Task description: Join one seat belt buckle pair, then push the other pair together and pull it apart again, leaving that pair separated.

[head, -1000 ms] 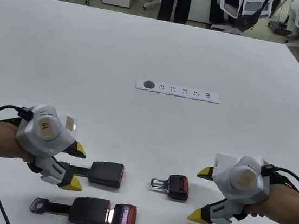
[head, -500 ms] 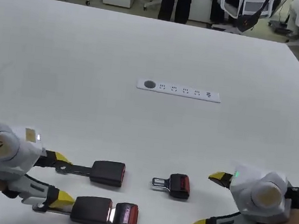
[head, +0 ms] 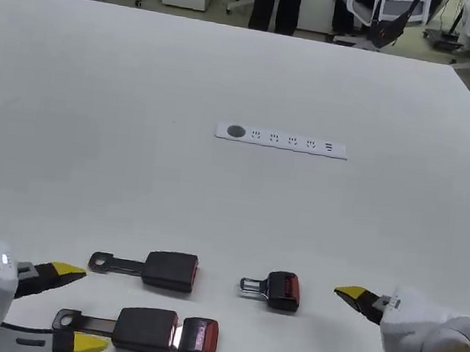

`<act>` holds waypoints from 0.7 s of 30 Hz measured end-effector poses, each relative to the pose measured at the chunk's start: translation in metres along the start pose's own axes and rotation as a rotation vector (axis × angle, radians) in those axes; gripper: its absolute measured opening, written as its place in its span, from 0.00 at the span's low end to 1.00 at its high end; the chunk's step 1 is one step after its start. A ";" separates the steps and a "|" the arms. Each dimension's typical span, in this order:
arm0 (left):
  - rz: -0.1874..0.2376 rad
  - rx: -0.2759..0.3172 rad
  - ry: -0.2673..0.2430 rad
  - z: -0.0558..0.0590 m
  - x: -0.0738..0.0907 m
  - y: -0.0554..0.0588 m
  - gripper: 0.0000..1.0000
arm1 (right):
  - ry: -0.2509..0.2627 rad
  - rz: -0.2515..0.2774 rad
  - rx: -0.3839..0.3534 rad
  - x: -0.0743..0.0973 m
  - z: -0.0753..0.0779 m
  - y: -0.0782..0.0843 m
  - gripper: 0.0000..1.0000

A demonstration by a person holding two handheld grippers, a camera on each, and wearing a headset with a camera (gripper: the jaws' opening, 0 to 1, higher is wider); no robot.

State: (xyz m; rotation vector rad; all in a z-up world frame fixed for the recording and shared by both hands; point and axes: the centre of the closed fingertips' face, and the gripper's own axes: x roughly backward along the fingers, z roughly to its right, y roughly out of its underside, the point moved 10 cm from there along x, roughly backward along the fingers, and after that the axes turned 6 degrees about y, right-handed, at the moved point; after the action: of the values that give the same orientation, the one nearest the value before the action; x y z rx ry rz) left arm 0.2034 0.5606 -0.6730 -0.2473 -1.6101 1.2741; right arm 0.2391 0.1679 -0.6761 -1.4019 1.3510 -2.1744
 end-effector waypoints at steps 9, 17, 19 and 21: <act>0.063 0.038 -0.066 0.008 0.011 0.018 0.72 | 0.045 0.100 -0.068 0.009 -0.017 -0.002 0.89; 0.106 0.033 -0.101 0.021 0.013 0.012 0.85 | 0.066 0.135 -0.105 0.010 -0.025 0.005 0.99; 0.106 0.032 -0.102 0.019 0.013 0.015 0.88 | 0.068 0.139 -0.113 0.011 -0.026 0.006 0.99; 0.119 0.042 -0.101 0.021 0.013 0.014 0.95 | 0.075 0.142 -0.118 0.011 -0.026 0.008 0.99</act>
State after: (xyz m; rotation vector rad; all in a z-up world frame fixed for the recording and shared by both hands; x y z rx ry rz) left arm 0.1750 0.5620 -0.6752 -0.2595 -1.6722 1.4294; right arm 0.2100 0.1720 -0.6785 -1.2328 1.5783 -2.1048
